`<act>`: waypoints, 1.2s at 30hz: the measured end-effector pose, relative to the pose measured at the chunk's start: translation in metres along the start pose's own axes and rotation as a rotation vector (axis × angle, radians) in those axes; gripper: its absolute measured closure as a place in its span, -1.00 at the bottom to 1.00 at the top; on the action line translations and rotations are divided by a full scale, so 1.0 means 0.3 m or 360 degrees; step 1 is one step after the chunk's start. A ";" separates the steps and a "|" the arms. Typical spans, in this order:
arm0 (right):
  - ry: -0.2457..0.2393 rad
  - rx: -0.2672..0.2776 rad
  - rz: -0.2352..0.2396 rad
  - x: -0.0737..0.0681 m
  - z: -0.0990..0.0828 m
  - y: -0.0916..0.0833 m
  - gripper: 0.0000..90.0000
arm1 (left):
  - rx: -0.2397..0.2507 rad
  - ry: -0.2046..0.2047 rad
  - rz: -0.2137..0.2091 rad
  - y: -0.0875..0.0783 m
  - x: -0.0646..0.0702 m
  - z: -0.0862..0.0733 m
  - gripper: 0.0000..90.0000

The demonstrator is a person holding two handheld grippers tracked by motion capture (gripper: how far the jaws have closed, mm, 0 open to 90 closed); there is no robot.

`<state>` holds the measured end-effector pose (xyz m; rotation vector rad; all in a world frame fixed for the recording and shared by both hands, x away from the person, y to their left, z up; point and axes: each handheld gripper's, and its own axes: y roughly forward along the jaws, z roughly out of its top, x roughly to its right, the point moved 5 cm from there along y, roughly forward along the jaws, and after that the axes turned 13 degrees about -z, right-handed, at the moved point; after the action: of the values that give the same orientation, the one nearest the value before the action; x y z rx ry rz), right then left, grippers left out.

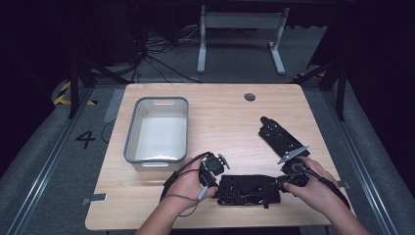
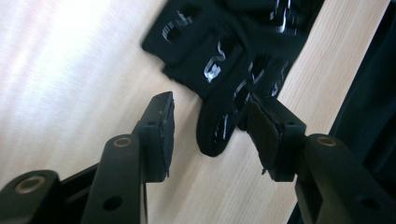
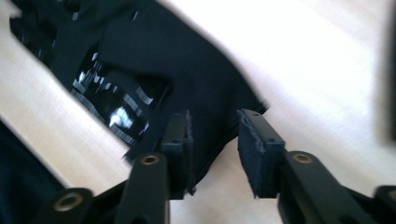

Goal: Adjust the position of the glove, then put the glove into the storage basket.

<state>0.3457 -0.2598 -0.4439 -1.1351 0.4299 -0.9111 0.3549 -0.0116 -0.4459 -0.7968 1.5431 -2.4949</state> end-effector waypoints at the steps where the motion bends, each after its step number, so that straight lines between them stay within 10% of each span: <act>1: 0.0000 0.0000 0.0000 0.000 0.000 0.000 0.37 | 0.0000 0.0000 0.0000 0.000 0.000 0.000 0.15; 11: 0.0199 0.0306 -0.0069 0.125 0.035 0.003 0.40 | 0.0202 -0.0063 0.0080 -0.080 -0.038 -0.018 0.18; 36: 0.0504 0.0433 -0.0037 0.368 0.091 0.050 0.47 | 0.0319 -0.0200 0.0154 -0.156 -0.061 -0.158 0.13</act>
<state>0.4354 -0.3302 -0.4311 -0.7506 0.5321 -1.1382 0.3564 0.0555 -0.4294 -0.8098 1.2379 -2.4301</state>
